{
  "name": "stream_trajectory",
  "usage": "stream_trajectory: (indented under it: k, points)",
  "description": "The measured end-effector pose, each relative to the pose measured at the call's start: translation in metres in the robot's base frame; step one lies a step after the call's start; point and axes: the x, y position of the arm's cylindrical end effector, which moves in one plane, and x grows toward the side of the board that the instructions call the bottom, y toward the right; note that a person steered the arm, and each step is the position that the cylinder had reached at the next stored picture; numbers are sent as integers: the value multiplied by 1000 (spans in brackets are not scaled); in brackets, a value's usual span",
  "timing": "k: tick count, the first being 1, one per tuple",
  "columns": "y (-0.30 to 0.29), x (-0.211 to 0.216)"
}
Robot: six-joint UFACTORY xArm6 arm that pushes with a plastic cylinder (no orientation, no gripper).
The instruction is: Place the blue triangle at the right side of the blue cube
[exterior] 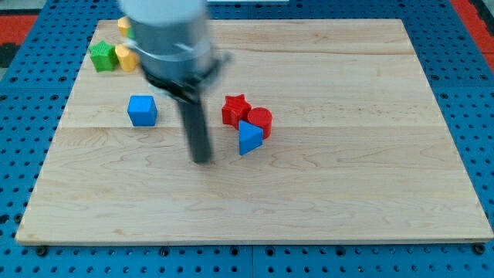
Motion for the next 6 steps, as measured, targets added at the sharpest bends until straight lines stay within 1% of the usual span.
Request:
stream_trajectory:
  k: [1,2,3,4,5,6]
  points:
    - [93,-17]
    - [51,-55]
    - [-47,-56]
    - [-104,-65]
    - [-93,-82]
    - [-69,-101]
